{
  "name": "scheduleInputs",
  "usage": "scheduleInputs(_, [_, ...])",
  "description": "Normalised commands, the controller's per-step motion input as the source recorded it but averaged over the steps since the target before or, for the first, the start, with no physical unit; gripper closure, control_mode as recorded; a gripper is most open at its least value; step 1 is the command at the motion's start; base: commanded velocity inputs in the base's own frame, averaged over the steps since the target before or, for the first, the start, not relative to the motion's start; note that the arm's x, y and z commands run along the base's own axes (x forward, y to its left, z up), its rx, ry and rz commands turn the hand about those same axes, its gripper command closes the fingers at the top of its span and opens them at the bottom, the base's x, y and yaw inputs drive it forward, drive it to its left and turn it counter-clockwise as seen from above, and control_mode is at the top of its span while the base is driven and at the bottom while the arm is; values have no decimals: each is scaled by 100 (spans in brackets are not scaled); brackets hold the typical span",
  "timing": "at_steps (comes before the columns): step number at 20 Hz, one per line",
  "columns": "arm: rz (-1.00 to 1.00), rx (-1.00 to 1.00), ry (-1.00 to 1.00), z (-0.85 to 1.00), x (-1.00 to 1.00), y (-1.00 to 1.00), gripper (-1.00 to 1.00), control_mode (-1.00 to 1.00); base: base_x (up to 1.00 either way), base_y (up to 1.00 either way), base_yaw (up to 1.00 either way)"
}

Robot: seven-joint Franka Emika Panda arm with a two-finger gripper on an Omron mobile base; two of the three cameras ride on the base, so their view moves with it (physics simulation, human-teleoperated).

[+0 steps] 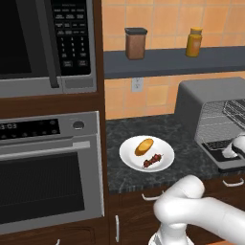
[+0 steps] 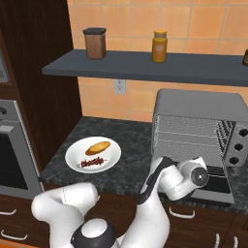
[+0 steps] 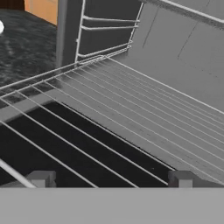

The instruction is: Pick up the kebab skewer and baguette bread, and place them inside the toaster oven. Close the toaster oven door and start by setting the timer.

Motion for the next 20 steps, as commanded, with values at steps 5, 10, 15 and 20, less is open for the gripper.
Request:
scheduleInputs(5, [-2, 24, 23, -1, -44, 0, 100, -100, 0, 0, 0])
scheduleInputs(10, [-2, 22, 18, -4, -22, 0, 100, -100, 0, 0, 0])
scheduleInputs(15, [-2, 20, 8, 7, -28, -6, -100, -100, 0, 0, 0])
scheduleInputs(20, [-1, 20, 0, 61, -68, 0, -100, -100, 0, 0, 0])
